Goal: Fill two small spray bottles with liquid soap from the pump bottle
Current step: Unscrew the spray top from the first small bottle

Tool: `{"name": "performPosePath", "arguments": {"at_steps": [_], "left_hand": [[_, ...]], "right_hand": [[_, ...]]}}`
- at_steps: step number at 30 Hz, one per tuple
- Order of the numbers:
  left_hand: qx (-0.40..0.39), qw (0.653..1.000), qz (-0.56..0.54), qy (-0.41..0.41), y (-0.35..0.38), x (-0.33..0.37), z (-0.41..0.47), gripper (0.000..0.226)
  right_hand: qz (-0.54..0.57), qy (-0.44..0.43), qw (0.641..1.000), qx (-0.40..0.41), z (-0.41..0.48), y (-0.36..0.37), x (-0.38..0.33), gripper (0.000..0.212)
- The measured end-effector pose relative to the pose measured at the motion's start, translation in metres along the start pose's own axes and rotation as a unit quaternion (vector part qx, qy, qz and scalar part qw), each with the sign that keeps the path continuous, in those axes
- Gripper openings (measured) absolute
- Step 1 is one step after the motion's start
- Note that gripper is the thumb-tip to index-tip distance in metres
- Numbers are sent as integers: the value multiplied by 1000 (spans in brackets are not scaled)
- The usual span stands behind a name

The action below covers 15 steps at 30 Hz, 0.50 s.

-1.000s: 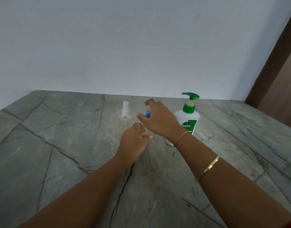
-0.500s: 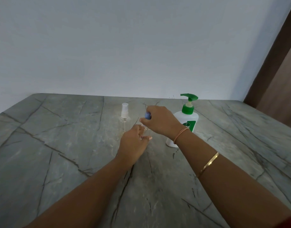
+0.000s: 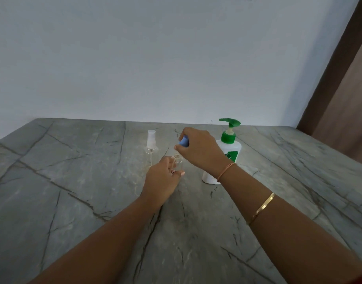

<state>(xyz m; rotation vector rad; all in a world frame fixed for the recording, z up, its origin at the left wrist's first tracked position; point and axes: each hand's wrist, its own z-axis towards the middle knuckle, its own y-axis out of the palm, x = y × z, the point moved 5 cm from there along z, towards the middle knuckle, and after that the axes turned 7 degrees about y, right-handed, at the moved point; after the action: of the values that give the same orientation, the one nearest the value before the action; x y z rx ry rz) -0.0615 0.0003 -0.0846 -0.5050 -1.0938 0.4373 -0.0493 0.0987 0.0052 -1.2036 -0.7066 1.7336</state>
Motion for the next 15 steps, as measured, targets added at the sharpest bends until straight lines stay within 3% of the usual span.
{"name": "performPosePath", "arguments": {"at_steps": [9,15], "left_hand": [[1,1000,3,18,1,-2,1,42],[1,1000,2,22,1,-2,1,39]], "right_hand": [[61,21,995,75,-46,-50,22,13],[62,123,990,13,-86,-46,77,23]]}}
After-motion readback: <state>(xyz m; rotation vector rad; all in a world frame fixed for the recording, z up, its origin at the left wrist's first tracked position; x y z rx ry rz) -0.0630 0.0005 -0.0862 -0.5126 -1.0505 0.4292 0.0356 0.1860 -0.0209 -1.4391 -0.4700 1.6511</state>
